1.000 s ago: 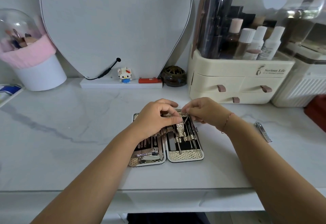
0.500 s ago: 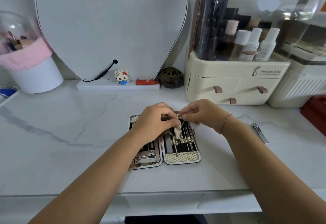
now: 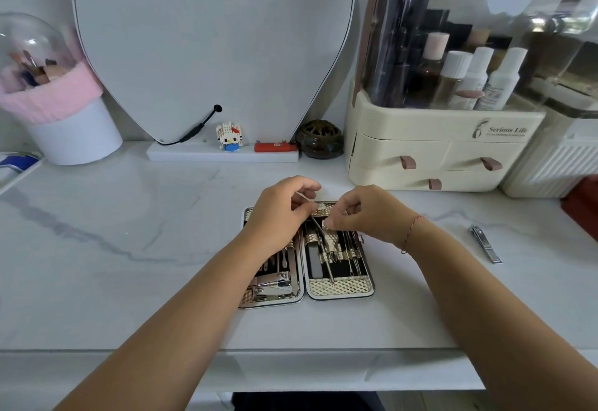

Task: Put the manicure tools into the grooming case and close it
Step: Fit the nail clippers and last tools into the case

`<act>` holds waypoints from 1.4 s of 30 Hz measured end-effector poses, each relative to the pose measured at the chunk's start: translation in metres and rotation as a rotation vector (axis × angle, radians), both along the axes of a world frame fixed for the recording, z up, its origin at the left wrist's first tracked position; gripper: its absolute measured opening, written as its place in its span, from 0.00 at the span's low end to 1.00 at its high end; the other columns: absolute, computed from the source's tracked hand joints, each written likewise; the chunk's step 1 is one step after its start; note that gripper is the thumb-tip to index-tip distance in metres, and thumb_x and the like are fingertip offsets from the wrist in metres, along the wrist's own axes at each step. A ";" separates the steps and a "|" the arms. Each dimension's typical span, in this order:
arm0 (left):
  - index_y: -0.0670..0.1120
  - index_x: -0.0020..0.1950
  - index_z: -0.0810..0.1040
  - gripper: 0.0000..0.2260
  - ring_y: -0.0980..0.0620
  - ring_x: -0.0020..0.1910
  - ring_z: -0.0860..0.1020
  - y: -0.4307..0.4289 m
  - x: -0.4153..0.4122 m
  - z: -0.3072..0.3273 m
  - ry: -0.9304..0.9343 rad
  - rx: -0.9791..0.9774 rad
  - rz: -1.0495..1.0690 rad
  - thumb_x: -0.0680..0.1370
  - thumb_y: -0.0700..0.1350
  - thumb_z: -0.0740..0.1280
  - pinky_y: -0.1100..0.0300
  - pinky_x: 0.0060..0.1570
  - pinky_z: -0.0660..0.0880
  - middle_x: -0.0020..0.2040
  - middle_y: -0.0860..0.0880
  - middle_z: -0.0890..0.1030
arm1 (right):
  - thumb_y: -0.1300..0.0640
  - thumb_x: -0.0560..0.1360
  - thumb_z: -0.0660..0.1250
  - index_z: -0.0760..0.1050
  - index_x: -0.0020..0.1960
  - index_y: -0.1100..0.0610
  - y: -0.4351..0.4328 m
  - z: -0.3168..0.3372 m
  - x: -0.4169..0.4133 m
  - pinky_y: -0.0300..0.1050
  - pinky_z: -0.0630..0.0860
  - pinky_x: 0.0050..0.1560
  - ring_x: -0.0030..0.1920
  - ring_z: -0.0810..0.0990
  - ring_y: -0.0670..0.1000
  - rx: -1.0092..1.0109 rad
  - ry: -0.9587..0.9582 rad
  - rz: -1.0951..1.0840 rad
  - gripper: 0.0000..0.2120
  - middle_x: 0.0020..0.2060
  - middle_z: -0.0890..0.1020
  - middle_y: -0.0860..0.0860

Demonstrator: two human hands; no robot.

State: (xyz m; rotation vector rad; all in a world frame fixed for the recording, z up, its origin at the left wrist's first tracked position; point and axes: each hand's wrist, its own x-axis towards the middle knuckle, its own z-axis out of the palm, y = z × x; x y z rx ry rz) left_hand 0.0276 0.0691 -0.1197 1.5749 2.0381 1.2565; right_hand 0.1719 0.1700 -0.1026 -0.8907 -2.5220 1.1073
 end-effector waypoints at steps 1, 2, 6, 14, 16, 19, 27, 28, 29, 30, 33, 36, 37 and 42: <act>0.50 0.58 0.78 0.13 0.59 0.46 0.79 0.000 0.000 0.000 0.000 -0.001 -0.005 0.75 0.39 0.69 0.72 0.45 0.72 0.48 0.55 0.81 | 0.53 0.68 0.74 0.83 0.39 0.55 -0.001 0.001 0.000 0.38 0.59 0.30 0.29 0.61 0.49 0.014 -0.008 -0.002 0.05 0.26 0.65 0.51; 0.50 0.58 0.79 0.13 0.59 0.47 0.79 0.000 0.000 0.000 0.003 -0.001 -0.010 0.75 0.39 0.69 0.72 0.46 0.72 0.48 0.55 0.81 | 0.52 0.68 0.74 0.82 0.40 0.55 -0.002 0.001 0.000 0.38 0.58 0.29 0.28 0.60 0.47 0.026 -0.018 -0.004 0.06 0.26 0.64 0.49; 0.49 0.55 0.80 0.11 0.59 0.48 0.80 -0.001 -0.001 0.000 0.004 0.005 -0.032 0.75 0.39 0.69 0.70 0.49 0.74 0.48 0.54 0.82 | 0.52 0.67 0.75 0.82 0.38 0.53 -0.002 0.004 0.001 0.39 0.58 0.31 0.28 0.61 0.47 0.005 -0.006 0.025 0.04 0.26 0.65 0.51; 0.49 0.53 0.81 0.10 0.61 0.47 0.81 -0.002 -0.001 0.002 -0.030 -0.001 -0.043 0.74 0.39 0.69 0.72 0.49 0.75 0.47 0.55 0.83 | 0.54 0.67 0.74 0.82 0.38 0.49 -0.003 0.006 0.001 0.44 0.67 0.40 0.35 0.69 0.51 -0.007 0.060 0.074 0.01 0.41 0.78 0.65; 0.50 0.52 0.81 0.09 0.62 0.46 0.81 -0.003 -0.001 0.002 -0.031 0.001 -0.036 0.74 0.39 0.70 0.73 0.48 0.74 0.47 0.56 0.83 | 0.55 0.68 0.74 0.82 0.39 0.52 -0.001 0.005 0.003 0.43 0.67 0.39 0.34 0.69 0.50 -0.037 0.052 0.087 0.01 0.36 0.77 0.60; 0.51 0.51 0.82 0.09 0.62 0.46 0.80 -0.003 0.000 0.002 -0.002 0.002 -0.025 0.74 0.41 0.71 0.72 0.47 0.73 0.47 0.56 0.83 | 0.58 0.68 0.74 0.81 0.40 0.58 0.002 0.006 0.005 0.40 0.69 0.38 0.33 0.71 0.49 -0.105 0.063 0.086 0.05 0.32 0.79 0.56; 0.52 0.50 0.81 0.09 0.62 0.45 0.79 -0.004 -0.001 0.002 0.003 0.003 -0.042 0.72 0.41 0.72 0.72 0.45 0.73 0.47 0.55 0.82 | 0.69 0.67 0.73 0.80 0.48 0.63 0.001 0.004 0.003 0.32 0.77 0.39 0.31 0.78 0.41 -0.205 0.148 0.076 0.10 0.33 0.80 0.51; 0.52 0.50 0.81 0.09 0.62 0.45 0.79 -0.005 -0.001 0.001 0.004 0.000 -0.048 0.72 0.41 0.72 0.70 0.46 0.74 0.47 0.55 0.82 | 0.69 0.67 0.72 0.80 0.48 0.63 0.001 0.004 0.003 0.32 0.77 0.39 0.31 0.77 0.41 -0.194 0.146 0.069 0.10 0.33 0.80 0.51; 0.52 0.50 0.81 0.09 0.62 0.45 0.79 -0.005 -0.001 0.001 0.005 -0.002 -0.053 0.72 0.41 0.72 0.69 0.46 0.75 0.47 0.55 0.82 | 0.69 0.68 0.72 0.80 0.47 0.63 0.001 0.003 0.003 0.32 0.76 0.38 0.30 0.77 0.41 -0.177 0.140 0.065 0.09 0.33 0.80 0.51; 0.52 0.50 0.81 0.09 0.62 0.45 0.79 -0.005 -0.001 0.001 0.006 -0.002 -0.055 0.72 0.41 0.72 0.69 0.47 0.75 0.47 0.55 0.82 | 0.69 0.68 0.72 0.80 0.46 0.62 0.001 0.002 0.002 0.31 0.76 0.38 0.30 0.76 0.41 -0.157 0.134 0.064 0.08 0.33 0.79 0.51; 0.51 0.50 0.81 0.09 0.62 0.45 0.79 -0.004 0.000 0.000 0.025 -0.002 -0.054 0.72 0.40 0.72 0.71 0.46 0.73 0.47 0.56 0.81 | 0.68 0.68 0.72 0.81 0.44 0.60 -0.001 0.002 0.001 0.30 0.73 0.36 0.29 0.75 0.40 -0.112 0.117 0.073 0.07 0.31 0.79 0.49; 0.50 0.51 0.81 0.08 0.61 0.46 0.78 -0.003 0.000 0.001 0.059 -0.007 -0.049 0.73 0.41 0.72 0.72 0.46 0.72 0.47 0.55 0.80 | 0.68 0.68 0.72 0.81 0.43 0.60 -0.003 0.003 0.001 0.29 0.70 0.33 0.27 0.72 0.39 -0.094 0.100 0.080 0.06 0.31 0.78 0.48; 0.50 0.51 0.81 0.08 0.60 0.47 0.78 -0.002 0.000 0.001 0.067 -0.010 -0.048 0.73 0.42 0.72 0.71 0.46 0.72 0.48 0.55 0.80 | 0.68 0.68 0.71 0.81 0.43 0.60 -0.004 0.003 0.000 0.28 0.69 0.32 0.27 0.71 0.39 -0.085 0.093 0.083 0.06 0.30 0.78 0.47; 0.52 0.51 0.81 0.07 0.58 0.54 0.74 -0.002 -0.003 0.000 0.123 -0.018 -0.018 0.74 0.44 0.71 0.69 0.52 0.68 0.52 0.55 0.77 | 0.67 0.70 0.69 0.81 0.42 0.57 -0.005 0.003 -0.001 0.26 0.66 0.29 0.24 0.69 0.39 0.021 0.034 0.079 0.06 0.26 0.75 0.43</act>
